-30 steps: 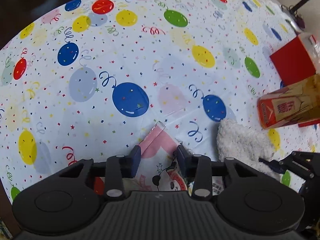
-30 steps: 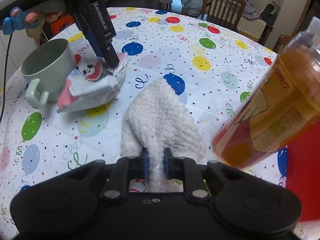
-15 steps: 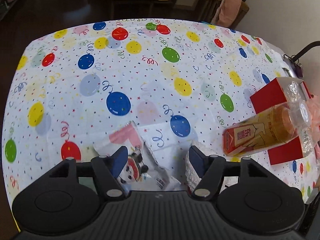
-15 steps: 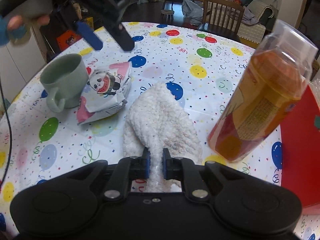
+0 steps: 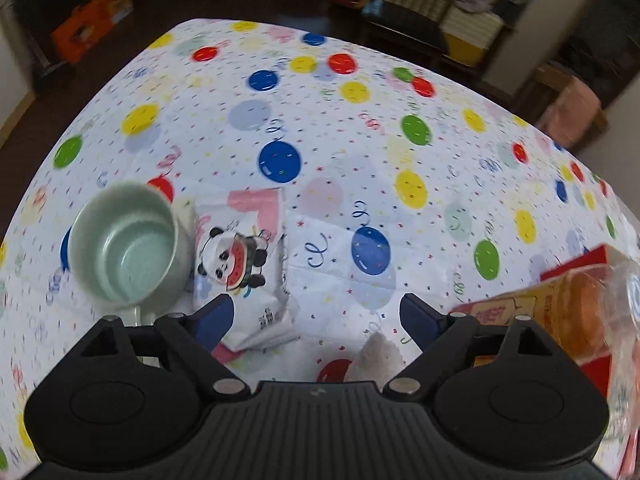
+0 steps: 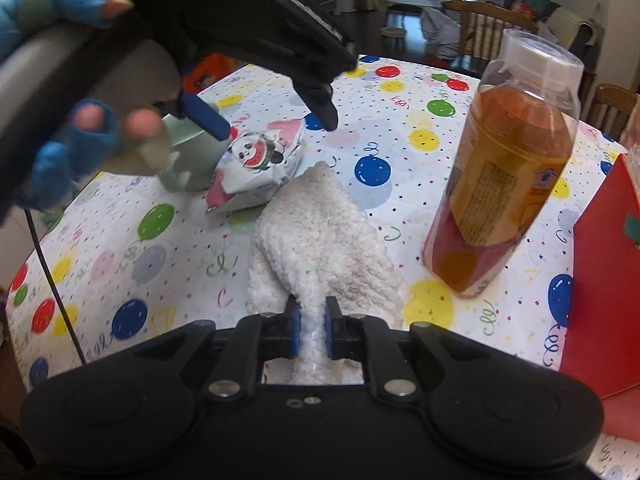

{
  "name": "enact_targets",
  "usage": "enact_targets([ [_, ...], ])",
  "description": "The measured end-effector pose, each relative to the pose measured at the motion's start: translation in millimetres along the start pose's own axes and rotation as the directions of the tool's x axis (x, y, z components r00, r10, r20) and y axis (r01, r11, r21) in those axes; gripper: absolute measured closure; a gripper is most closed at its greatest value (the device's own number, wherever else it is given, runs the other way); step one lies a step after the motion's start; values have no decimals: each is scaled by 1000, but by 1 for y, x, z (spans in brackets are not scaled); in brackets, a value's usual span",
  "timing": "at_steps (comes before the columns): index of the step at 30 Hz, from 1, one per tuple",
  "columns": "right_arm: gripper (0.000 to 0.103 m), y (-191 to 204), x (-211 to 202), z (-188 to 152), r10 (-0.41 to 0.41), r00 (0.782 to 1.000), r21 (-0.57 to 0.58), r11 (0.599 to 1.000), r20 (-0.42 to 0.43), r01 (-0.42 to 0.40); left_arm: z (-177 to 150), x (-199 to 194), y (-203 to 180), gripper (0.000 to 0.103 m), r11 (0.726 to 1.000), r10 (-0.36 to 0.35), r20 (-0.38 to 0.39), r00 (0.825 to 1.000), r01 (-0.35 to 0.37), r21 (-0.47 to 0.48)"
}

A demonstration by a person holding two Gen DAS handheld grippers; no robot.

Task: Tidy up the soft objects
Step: 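Grasp the white fluffy towel with the right tool while the left tool grasps the panda snack bag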

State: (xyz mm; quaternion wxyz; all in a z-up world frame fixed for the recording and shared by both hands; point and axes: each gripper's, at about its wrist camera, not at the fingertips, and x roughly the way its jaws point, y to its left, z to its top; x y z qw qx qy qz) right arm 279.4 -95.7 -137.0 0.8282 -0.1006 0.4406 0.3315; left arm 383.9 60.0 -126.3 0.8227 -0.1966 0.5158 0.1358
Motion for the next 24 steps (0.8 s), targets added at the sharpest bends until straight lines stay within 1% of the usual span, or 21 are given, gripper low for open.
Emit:
enact_targets([
  [3, 92, -5, -7, -3, 24, 1000, -35, 999, -9, -24, -3, 4, 1, 12, 996, 55, 6, 998, -55, -73],
  [6, 92, -9, -9, -4, 39, 999, -77, 996, -23, -41, -2, 11, 4, 12, 988, 111, 14, 994, -109, -108],
  [9, 92, -14, -9, -4, 49, 998, -101, 994, -34, -52, -2, 21, 10, 12, 981, 139, 2, 990, -138, -135],
  [12, 92, -19, -7, -4, 60, 997, -106, 992, -42, -64, -3, 30, 10, 12, 980, 162, -5, 987, -161, -120],
  [15, 92, -21, -7, -6, 71, 996, -111, 991, -46, -76, -5, 40, 8, 12, 974, 203, -11, 979, -203, -102],
  [18, 92, -22, -5, -7, 81, 996, -107, 991, -47, -86, -7, 46, 7, 12, 960, 268, 4, 963, -267, -85],
  [20, 92, -25, -4, -8, 82, 995, -98, 991, -49, -87, -9, 51, 4, 12, 954, 297, 16, 955, -296, -57],
  [22, 92, -27, -3, -9, 85, 995, -86, 992, -52, -89, -9, 58, 2, 12, 950, 312, 11, 950, -311, -39],
  [24, 92, -29, -3, -10, 83, 995, -77, 993, -53, -87, -10, 65, 3, 12, 948, 316, 10, 949, -315, -42],
])
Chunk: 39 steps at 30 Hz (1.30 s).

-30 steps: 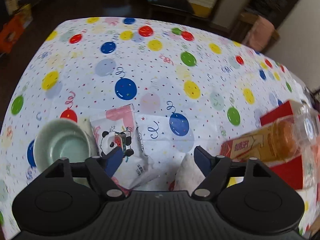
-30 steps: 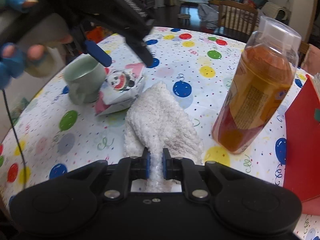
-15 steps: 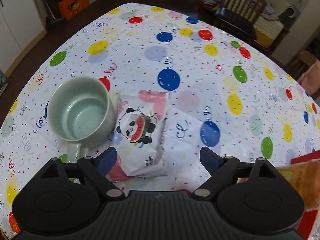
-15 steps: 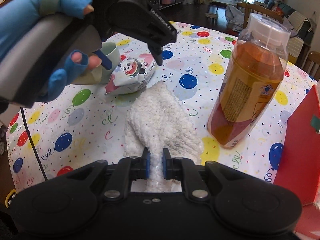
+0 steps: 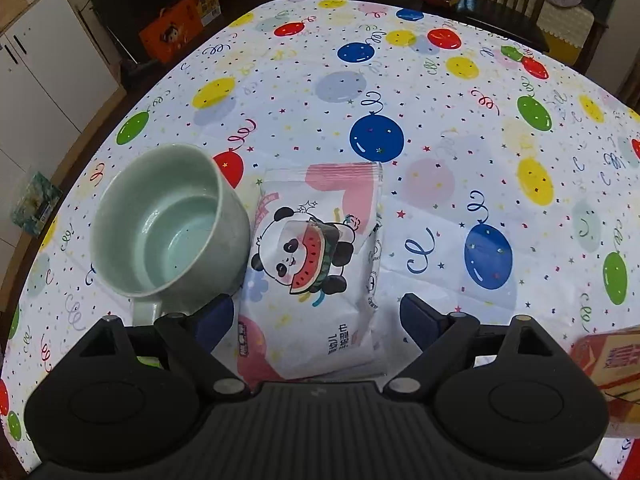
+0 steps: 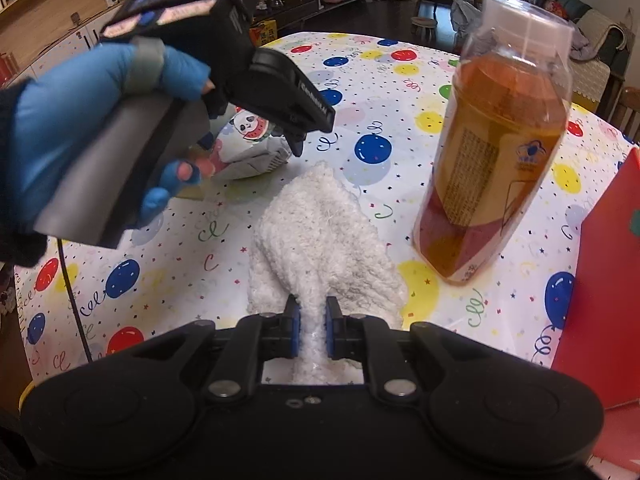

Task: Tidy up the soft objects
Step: 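Grasp the white fluffy towel with the right tool while the left tool grasps the panda snack bag, then lift and carry the white towel and panda bag toward the red box with both tools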

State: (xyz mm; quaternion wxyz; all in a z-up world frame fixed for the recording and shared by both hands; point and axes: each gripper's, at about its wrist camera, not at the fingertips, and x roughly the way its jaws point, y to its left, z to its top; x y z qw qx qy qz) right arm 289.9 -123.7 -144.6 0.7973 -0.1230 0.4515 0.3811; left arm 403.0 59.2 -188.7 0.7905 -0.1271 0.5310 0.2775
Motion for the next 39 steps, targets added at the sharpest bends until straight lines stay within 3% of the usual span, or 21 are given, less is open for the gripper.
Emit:
enact_targets([
  [10, 92, -3, 1, -2, -17, 1000, 31, 999, -4, 17, 1, 13, -1, 13, 1000, 1, -5, 1000, -1, -3],
  [13, 92, -4, 0, -3, -19, 1000, 38, 999, 3, 19, -1, 10, 0, 26, 1000, 21, 5, 1000, -22, 10],
  [19, 92, -6, -9, -4, -19, 1000, 52, 998, 25, 17, -4, 5, 7, 34, 1000, -16, -3, 1000, 16, -7],
  [27, 92, -10, -33, -8, -28, 997, 69, 997, 77, 22, -19, -12, 15, 47, 998, -65, 30, 997, 65, 14],
  [39, 92, -21, -92, -23, -6, 985, 74, 997, 172, -7, -53, -72, 26, 49, 990, -131, 139, 982, 121, 74],
])
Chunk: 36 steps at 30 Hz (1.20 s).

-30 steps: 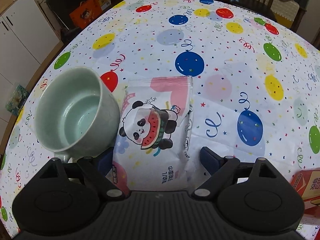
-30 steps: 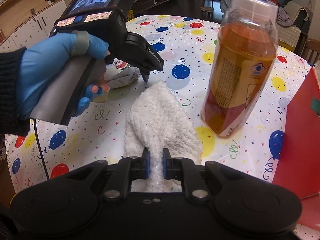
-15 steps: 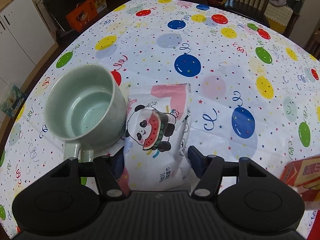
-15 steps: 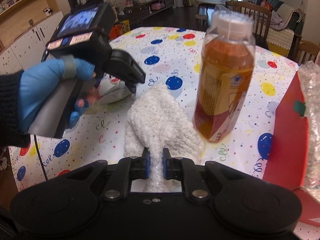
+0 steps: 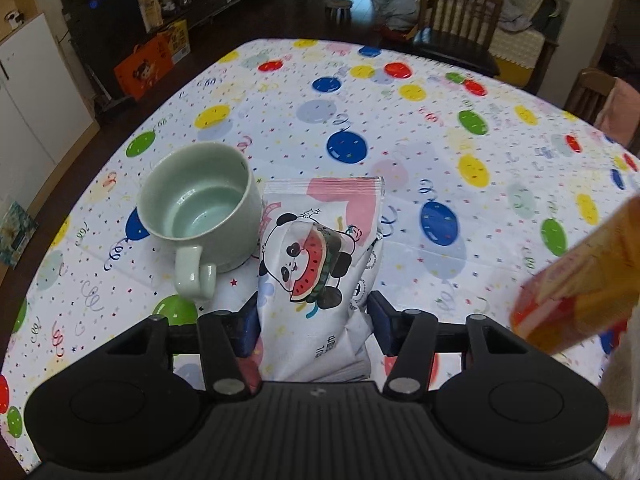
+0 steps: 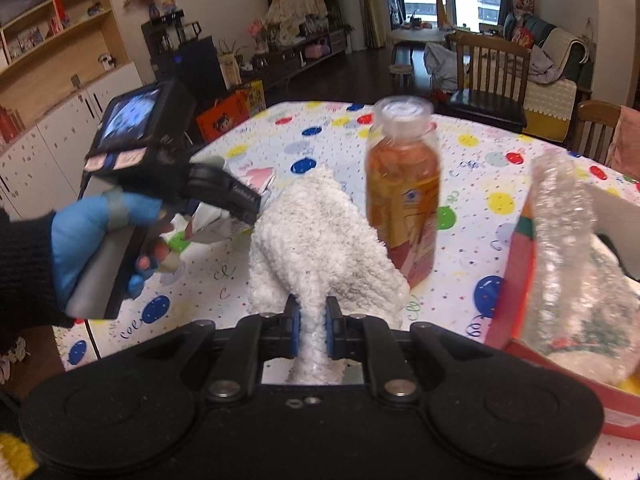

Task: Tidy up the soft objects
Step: 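Lift and carry the white towel and panda bag toward the red box with both tools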

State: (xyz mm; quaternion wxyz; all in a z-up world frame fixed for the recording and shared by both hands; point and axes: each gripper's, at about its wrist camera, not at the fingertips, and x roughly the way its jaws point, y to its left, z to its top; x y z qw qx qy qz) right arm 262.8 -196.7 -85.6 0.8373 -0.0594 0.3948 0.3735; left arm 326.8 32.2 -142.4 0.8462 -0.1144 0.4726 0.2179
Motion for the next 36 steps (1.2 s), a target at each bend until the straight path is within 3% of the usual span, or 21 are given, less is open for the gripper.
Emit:
enact_targets([
  [8, 92, -20, -49, 1, -10, 997, 34, 999, 73, 8, -13, -75, -11, 49, 990, -119, 64, 991, 113, 89],
  [15, 92, -44, -90, 0, -60, 990, 84, 995, 124, 50, -28, -129, -36, 49, 958, -227, 74, 971, 209, 196],
  [22, 92, -81, -122, -5, -154, 974, 150, 980, 167, 129, -33, -170, -90, 49, 889, -355, 90, 931, 306, 342],
  [28, 92, -112, -139, -12, -243, 953, 199, 958, 179, 207, -30, -174, -150, 49, 824, -444, 41, 895, 391, 410],
  [34, 92, -146, -144, -19, -334, 929, 265, 921, 157, 286, -27, -166, -213, 49, 760, -479, 25, 877, 400, 511],
  [36, 92, -158, -142, -23, -358, 923, 291, 906, 140, 307, -28, -160, -234, 49, 744, -473, 21, 881, 387, 544],
])
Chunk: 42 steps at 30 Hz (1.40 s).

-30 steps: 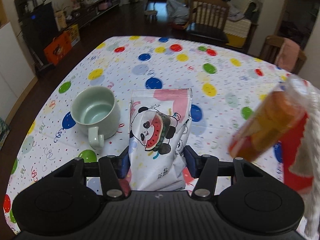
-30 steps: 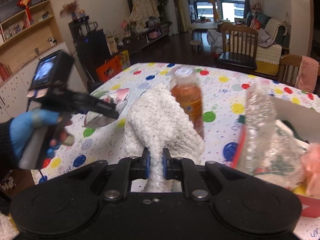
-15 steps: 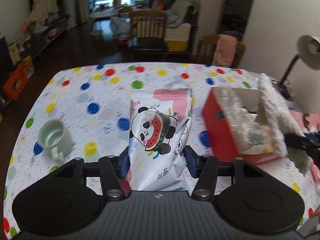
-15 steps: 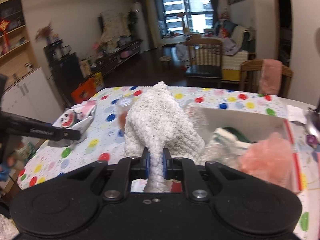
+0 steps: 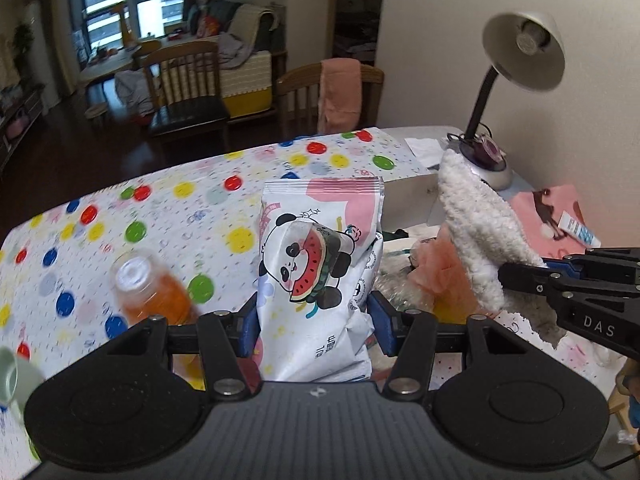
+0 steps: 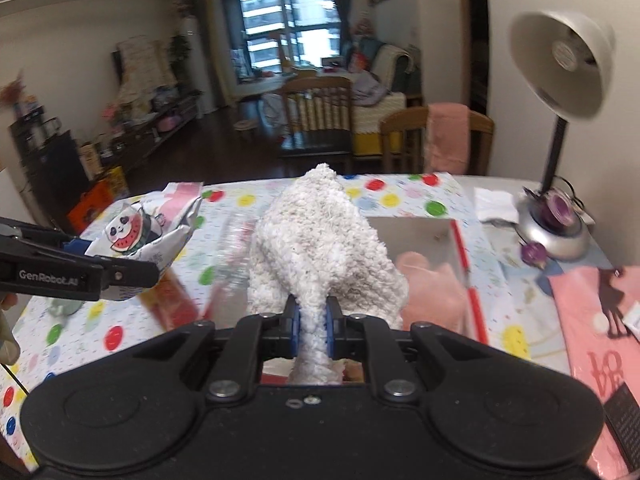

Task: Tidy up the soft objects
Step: 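Lift and carry the white towel and panda bag toward the red box with both tools, then lower the white towel and panda bag into the red box with both tools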

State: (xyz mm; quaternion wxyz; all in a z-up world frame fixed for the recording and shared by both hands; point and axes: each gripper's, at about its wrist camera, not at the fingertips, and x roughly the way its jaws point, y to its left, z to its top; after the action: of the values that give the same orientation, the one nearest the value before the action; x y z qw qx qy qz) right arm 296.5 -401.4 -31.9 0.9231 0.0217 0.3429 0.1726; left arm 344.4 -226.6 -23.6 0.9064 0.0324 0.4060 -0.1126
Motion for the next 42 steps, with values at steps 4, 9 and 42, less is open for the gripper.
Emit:
enact_targets([
  [4, 92, -19, 10, -4, -43, 999, 27, 999, -19, 43, 11, 34, -16, 49, 999, -18, -28, 999, 19, 35],
  [9, 92, -34, 24, -8, -68, 997, 38, 997, -47, 69, 15, 76, -27, 49, 998, -20, -90, 996, 24, 51],
  [42, 72, -34, 74, -18, -118, 982, -33, 993, -144, 115, 9, 126, -16, 34, 994, -98, -198, 975, 84, -76],
])
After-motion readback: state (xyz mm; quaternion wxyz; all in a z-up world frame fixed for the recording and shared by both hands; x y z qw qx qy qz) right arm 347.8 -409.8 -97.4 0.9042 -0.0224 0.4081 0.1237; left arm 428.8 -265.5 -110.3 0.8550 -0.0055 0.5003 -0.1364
